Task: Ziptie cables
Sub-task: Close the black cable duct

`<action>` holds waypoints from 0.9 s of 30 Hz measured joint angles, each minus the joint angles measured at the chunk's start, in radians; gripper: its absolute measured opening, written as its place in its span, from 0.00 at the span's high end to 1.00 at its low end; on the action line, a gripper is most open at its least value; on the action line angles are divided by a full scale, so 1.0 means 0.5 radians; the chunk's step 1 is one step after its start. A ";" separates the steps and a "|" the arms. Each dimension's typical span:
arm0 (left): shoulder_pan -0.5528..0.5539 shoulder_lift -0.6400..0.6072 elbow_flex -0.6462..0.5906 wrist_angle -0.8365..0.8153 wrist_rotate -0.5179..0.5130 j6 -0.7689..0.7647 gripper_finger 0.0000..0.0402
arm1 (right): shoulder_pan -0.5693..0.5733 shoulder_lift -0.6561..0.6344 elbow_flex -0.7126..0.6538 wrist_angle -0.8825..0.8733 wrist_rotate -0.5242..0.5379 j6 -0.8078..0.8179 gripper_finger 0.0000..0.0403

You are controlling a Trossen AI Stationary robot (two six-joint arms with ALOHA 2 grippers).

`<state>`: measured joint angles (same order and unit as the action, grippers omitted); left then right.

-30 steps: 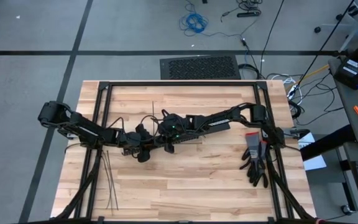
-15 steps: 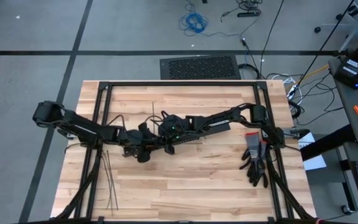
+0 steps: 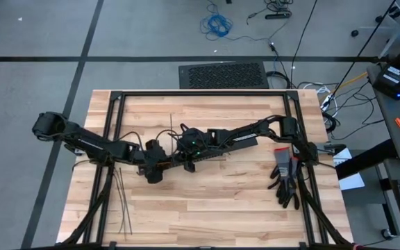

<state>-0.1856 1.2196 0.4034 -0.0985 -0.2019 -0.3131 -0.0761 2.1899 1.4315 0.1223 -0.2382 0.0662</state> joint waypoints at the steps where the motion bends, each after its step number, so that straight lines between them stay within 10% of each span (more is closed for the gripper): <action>1: -0.014 0.009 -0.001 -0.010 -0.046 -0.013 0.27 | 0.000 0.000 0.000 -0.001 0.000 0.000 1.00; 27: -0.053 0.241 -0.240 0.630 -0.191 -0.096 0.41 | -0.002 0.002 -0.008 0.054 0.004 0.008 1.00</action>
<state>-0.2119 1.3403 0.2834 0.2165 -0.2975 -0.3611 -0.0772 2.1910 1.4277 0.1492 -0.2363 0.0704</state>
